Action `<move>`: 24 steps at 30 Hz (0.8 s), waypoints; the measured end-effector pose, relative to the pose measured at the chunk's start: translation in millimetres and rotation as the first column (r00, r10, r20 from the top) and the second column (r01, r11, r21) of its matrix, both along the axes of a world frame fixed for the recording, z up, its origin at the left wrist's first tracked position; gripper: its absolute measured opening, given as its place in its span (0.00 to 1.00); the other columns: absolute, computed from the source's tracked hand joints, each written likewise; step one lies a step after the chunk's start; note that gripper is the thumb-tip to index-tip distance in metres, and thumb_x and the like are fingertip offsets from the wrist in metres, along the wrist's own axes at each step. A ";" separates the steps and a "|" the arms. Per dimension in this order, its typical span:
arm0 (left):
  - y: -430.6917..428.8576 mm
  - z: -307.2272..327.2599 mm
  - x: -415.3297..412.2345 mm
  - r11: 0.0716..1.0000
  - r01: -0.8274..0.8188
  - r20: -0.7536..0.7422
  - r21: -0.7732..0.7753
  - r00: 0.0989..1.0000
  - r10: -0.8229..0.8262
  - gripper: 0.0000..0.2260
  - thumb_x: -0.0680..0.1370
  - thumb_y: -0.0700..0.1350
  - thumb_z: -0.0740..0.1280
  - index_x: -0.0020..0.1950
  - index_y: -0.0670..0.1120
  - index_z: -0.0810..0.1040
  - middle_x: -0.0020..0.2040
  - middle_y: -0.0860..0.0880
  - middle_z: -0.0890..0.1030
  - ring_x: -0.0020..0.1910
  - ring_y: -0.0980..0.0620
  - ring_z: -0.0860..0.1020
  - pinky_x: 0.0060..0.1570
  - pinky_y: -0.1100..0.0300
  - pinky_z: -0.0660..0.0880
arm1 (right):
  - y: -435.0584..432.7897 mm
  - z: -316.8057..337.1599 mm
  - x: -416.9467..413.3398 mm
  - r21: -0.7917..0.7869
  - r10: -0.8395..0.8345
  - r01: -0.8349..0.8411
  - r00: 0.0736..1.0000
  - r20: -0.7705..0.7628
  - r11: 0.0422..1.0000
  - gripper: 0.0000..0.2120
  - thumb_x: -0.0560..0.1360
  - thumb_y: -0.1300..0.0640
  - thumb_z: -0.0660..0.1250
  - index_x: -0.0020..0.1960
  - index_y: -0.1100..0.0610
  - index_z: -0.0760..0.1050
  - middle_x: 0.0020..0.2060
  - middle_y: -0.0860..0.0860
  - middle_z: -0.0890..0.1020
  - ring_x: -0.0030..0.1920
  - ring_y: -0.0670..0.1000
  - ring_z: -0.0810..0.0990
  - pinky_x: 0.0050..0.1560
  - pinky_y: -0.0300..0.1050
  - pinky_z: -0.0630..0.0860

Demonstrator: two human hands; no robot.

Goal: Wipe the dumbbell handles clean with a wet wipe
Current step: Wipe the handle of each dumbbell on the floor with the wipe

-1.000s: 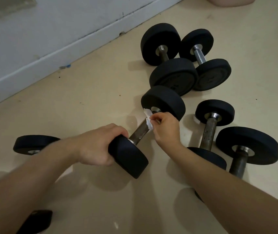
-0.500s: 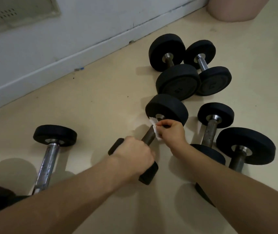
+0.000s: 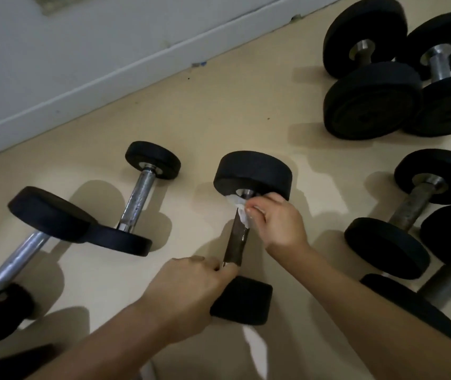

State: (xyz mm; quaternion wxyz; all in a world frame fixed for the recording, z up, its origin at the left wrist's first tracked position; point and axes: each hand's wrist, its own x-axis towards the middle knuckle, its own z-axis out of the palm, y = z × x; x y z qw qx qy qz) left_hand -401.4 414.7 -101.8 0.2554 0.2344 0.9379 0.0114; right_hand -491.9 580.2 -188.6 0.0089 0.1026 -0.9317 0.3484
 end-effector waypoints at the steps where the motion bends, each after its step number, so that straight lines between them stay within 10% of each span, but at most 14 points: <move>1: -4.4 -1.2 0.7 0.999 -0.025 -0.015 0.026 1.000 0.025 0.21 0.71 0.49 0.65 0.63 0.57 0.64 0.53 0.53 0.75 0.51 0.47 0.76 0.40 0.55 0.71 | -2.3 -2.9 2.6 -0.022 -0.015 0.014 0.999 -0.048 1.000 0.07 0.75 0.58 0.66 0.48 0.56 0.82 0.45 0.53 0.80 0.45 0.54 0.78 0.44 0.45 0.75; 7: -19.1 -14.5 13.8 0.949 -0.221 -0.019 0.223 0.973 0.231 0.22 0.66 0.51 0.67 0.60 0.62 0.69 0.53 0.59 0.76 0.52 0.57 0.75 0.41 0.63 0.72 | -16.2 -5.7 34.7 -0.337 0.145 -0.073 0.970 0.195 0.939 0.03 0.71 0.69 0.70 0.43 0.64 0.82 0.41 0.46 0.76 0.43 0.40 0.78 0.50 0.30 0.74; 13: -23.1 -31.2 26.2 0.823 -0.421 0.027 0.381 0.895 0.445 0.26 0.61 0.43 0.64 0.58 0.58 0.71 0.54 0.58 0.72 0.52 0.57 0.72 0.49 0.61 0.74 | -24.2 8.3 5.5 -0.250 -0.028 0.063 0.990 0.140 0.966 0.04 0.72 0.65 0.70 0.45 0.59 0.83 0.43 0.47 0.75 0.43 0.44 0.77 0.50 0.34 0.76; 17: -21.6 -29.2 29.4 0.798 -0.483 0.036 0.360 0.862 0.506 0.29 0.59 0.42 0.60 0.60 0.55 0.70 0.55 0.54 0.71 0.55 0.53 0.71 0.50 0.62 0.72 | -26.6 17.5 37.1 -0.238 0.254 -0.186 0.919 0.300 0.953 0.03 0.72 0.64 0.71 0.43 0.58 0.83 0.43 0.45 0.77 0.46 0.45 0.79 0.56 0.41 0.76; 24: -13.0 -21.2 30.0 0.752 -0.563 0.048 0.342 0.810 0.585 0.27 0.61 0.42 0.61 0.61 0.53 0.72 0.56 0.52 0.72 0.55 0.50 0.71 0.52 0.57 0.73 | -31.3 11.7 15.5 -0.190 0.218 -0.178 0.951 0.219 0.966 0.04 0.72 0.67 0.69 0.40 0.62 0.81 0.43 0.48 0.74 0.46 0.51 0.78 0.55 0.42 0.75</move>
